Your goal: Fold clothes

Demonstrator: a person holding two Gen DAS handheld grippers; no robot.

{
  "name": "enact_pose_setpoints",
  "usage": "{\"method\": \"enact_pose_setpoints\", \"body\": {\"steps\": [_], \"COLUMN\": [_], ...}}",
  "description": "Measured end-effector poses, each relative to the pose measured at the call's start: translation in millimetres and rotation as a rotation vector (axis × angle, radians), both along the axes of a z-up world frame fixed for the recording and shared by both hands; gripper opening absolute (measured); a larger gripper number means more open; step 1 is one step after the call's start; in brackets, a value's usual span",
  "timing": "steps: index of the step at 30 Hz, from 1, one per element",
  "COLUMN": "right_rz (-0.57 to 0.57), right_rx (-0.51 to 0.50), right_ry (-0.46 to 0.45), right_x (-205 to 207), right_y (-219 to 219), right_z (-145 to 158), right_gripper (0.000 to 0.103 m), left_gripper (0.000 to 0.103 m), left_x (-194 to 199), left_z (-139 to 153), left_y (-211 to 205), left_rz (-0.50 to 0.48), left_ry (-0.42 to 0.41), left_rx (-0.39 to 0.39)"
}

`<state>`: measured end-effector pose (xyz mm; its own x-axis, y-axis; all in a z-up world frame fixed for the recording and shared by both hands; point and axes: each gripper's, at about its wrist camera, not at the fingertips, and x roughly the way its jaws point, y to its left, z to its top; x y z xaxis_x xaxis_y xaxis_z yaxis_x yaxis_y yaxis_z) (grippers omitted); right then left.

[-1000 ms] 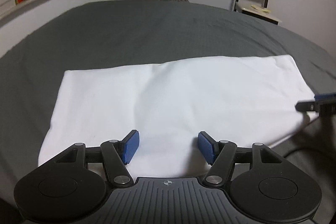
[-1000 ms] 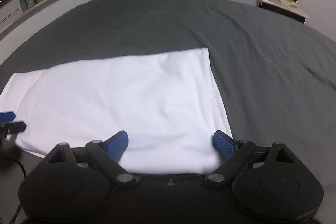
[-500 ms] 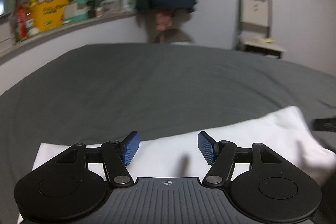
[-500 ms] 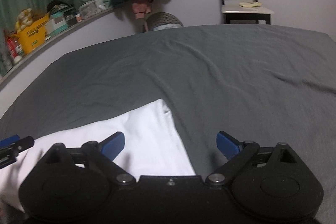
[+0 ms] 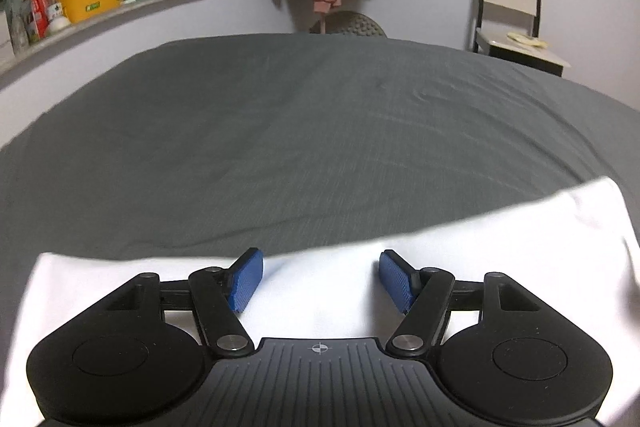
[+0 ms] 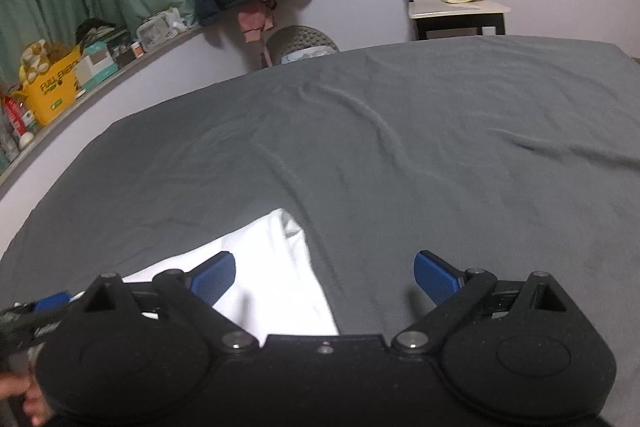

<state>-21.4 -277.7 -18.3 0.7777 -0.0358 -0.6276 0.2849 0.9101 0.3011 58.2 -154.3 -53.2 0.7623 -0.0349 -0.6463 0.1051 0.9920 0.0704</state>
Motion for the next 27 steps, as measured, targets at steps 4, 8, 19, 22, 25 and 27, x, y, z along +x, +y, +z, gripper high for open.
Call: {"method": "enact_pose_setpoints", "body": {"steps": [4, 8, 19, 22, 25, 27], "right_rz": [-0.024, -0.012, 0.057, 0.083, 0.115, 0.135], "right_rx": [0.018, 0.026, 0.143, 0.183, 0.243, 0.264], "right_ry": [0.019, 0.039, 0.079, 0.107, 0.142, 0.166], "right_x": [-1.6, -3.3, -16.0, -20.9, -22.9, -21.9], "right_y": [-7.5, -8.2, -24.3, -29.2, -31.2, -30.2], "right_z": [-3.0, -4.7, -7.6, -8.6, -14.4, -20.0], "right_gripper": [0.098, 0.098, 0.096, 0.096, 0.086, 0.081], "left_gripper": [0.067, 0.067, 0.067, 0.067, 0.068, 0.068], "left_x": [-33.8, -55.1, -109.1, -116.0, -122.0, -129.2], "left_z": [-5.3, 2.0, 4.3, 6.3, 12.0, 21.5], "left_y": [1.7, 0.4, 10.5, 12.5, 17.4, 25.6], "left_rz": [-0.044, -0.047, -0.09, -0.112, -0.149, -0.169], "left_ry": [-0.011, 0.007, 0.099, 0.128, 0.162, 0.146], "left_rx": [0.083, 0.083, 0.042, 0.041, 0.033, -0.025]}}
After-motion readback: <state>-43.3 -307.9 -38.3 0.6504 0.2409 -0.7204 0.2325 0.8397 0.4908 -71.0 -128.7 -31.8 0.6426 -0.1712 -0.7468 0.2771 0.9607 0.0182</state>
